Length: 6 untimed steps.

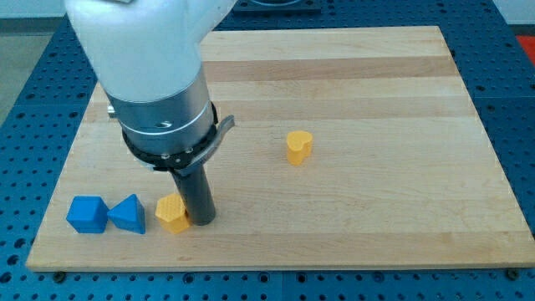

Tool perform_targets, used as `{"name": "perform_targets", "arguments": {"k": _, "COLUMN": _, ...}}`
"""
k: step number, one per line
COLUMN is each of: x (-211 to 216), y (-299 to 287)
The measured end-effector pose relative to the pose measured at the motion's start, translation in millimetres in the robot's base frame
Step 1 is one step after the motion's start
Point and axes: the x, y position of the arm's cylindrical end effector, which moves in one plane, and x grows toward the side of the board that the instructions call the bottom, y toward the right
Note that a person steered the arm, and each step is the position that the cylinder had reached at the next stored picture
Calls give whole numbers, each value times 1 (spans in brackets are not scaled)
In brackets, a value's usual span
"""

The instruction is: Go to the right side of the heart

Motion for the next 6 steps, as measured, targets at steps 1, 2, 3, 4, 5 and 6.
{"name": "perform_targets", "arguments": {"k": 1, "x": 0, "y": 0}}
{"name": "perform_targets", "arguments": {"k": 2, "x": 0, "y": 0}}
{"name": "perform_targets", "arguments": {"k": 3, "x": -4, "y": 35}}
{"name": "perform_targets", "arguments": {"k": 4, "x": -20, "y": 92}}
{"name": "perform_targets", "arguments": {"k": 5, "x": -42, "y": 149}}
{"name": "perform_targets", "arguments": {"k": 6, "x": -78, "y": 178}}
